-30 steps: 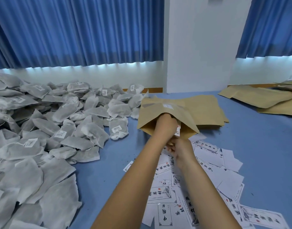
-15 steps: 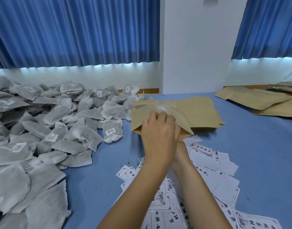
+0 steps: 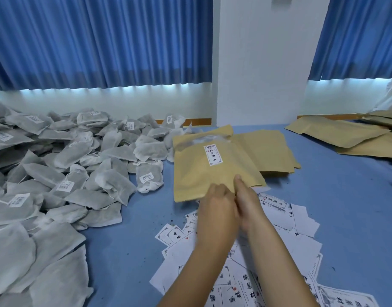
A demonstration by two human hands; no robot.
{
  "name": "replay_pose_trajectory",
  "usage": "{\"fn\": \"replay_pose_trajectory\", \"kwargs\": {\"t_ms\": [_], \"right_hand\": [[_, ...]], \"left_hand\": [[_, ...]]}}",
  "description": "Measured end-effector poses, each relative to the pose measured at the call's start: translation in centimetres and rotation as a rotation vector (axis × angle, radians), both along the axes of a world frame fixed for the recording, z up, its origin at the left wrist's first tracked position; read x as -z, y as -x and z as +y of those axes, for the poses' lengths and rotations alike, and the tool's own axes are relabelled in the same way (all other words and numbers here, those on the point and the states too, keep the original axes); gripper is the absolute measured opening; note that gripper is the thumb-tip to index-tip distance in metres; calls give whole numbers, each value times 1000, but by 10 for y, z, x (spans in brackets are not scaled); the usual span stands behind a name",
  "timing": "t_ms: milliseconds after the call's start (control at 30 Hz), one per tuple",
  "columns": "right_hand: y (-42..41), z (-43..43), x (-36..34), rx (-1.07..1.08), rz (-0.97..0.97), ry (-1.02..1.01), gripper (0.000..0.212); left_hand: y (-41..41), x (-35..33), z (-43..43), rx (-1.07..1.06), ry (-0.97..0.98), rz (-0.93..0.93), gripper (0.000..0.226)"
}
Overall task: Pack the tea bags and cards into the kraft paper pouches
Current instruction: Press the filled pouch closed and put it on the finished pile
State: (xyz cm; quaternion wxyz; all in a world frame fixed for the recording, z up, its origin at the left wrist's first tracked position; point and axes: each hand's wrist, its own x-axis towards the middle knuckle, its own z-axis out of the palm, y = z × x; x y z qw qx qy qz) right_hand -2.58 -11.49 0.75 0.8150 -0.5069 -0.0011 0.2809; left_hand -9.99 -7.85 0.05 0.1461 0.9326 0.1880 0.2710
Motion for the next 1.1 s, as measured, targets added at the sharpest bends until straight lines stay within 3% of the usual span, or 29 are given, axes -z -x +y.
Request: {"fn": "replay_pose_trajectory", "kwargs": {"t_ms": [67, 200, 267, 367, 467, 567, 700, 833, 1100], "right_hand": [[-3, -2, -1, 82, -11, 55, 27], [-6, 0, 3, 40, 40, 6, 24], [-7, 0, 6, 20, 28, -20, 25], [-6, -1, 8, -3, 1, -43, 12], [-5, -7, 10, 197, 35, -51, 3], [-10, -15, 9, 327, 67, -55, 11], [-11, -17, 9, 286, 106, 3, 13], [-13, -15, 11, 334, 24, 121, 20], [-4, -9, 10, 226, -18, -11, 8]], "left_hand": [[6, 3, -6, 48, 409, -38, 23], [3, -6, 22, 35, 1360, -120, 36], [3, -4, 39, 41, 1574, -315, 36], [6, 2, 52, 26, 1645, -476, 23], [6, 4, 56, -51, 1713, -614, 18], [6, 4, 54, -73, 1716, -579, 4], [6, 5, 60, -88, 1786, -568, 5], [7, 4, 63, -77, 1805, -589, 4], [2, 9, 57, -31, 1674, -490, 9]]}}
